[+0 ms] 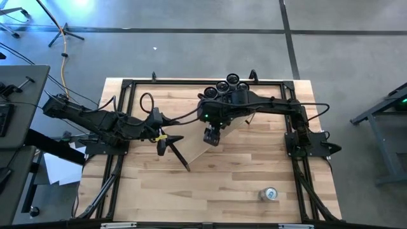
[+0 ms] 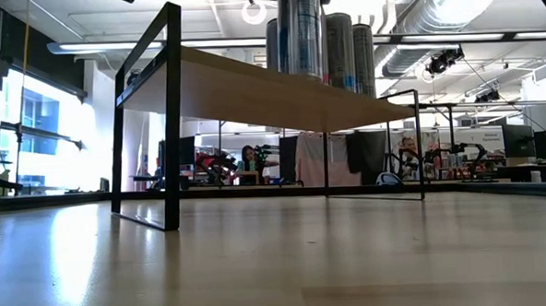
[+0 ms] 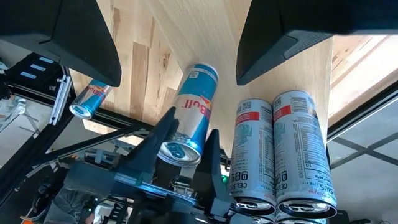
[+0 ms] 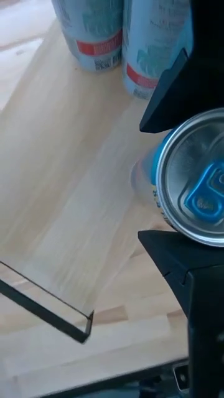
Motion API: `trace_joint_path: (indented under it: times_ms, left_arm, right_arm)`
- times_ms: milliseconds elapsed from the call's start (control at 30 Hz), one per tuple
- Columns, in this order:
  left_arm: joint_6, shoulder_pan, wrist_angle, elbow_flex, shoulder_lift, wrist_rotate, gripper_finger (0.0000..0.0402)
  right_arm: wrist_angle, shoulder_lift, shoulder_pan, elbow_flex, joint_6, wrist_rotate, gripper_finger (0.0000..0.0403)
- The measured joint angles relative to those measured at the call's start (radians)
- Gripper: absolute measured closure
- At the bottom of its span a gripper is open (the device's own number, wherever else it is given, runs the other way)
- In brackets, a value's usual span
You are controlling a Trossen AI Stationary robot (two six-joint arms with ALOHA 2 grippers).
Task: Place canned beverage on shelf
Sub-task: Put the top blue soda can on the shelf, then adjust the white-pink soda cans on the shelf
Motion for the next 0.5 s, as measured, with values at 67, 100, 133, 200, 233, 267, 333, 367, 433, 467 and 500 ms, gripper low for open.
trace_joint_path:
  times_ms: [67,100,133,200,233,267,333,367,433,467,500]
  left_arm:
    - [0.000,0.000,0.000,0.000,0.000,0.000,0.0112]
    - [0.000,0.000,0.000,0.000,0.000,0.000,0.0112]
    - [0.000,0.000,0.000,0.000,0.000,0.000,0.0112]
    - [0.000,0.000,0.000,0.000,0.000,0.000,0.0112]
    - [0.000,0.000,0.000,0.000,0.000,0.000,0.0112]
    - [0.000,0.000,0.000,0.000,0.000,0.000,0.0112]
    - [0.000,0.000,0.000,0.000,0.000,0.000,0.0112]
    - [0.000,0.000,0.000,0.000,0.000,0.000,0.0112]
    - [0.000,0.000,0.000,0.000,0.000,0.000,0.0112]
    - [0.000,0.000,0.000,0.000,0.000,0.000,0.0112]
    - [0.000,0.000,0.000,0.000,0.000,0.000,0.0112]
  right_arm:
    - [0.000,0.000,0.000,0.000,0.000,0.017,0.0145]
    - [0.000,0.000,0.000,0.000,-0.001,0.021,0.0143]
    - [0.000,0.000,0.000,0.000,-0.001,0.024,0.0140]
    - [0.005,0.001,0.000,0.000,-0.007,0.026,0.0132]
    - [0.013,0.001,0.000,0.000,-0.012,0.028,0.0127]
    - [0.019,0.001,0.000,0.000,-0.018,0.028,0.0122]
    - [0.028,0.001,0.000,0.000,-0.023,0.028,0.0109]
    - [0.034,0.001,0.000,0.000,-0.022,0.028,0.0103]
    - [0.041,0.001,0.000,0.000,-0.020,0.028,0.0091]
    - [0.044,0.001,0.000,0.000,-0.019,0.028,0.0084]
    - [0.046,0.001,0.000,0.000,-0.019,0.028,0.0078]
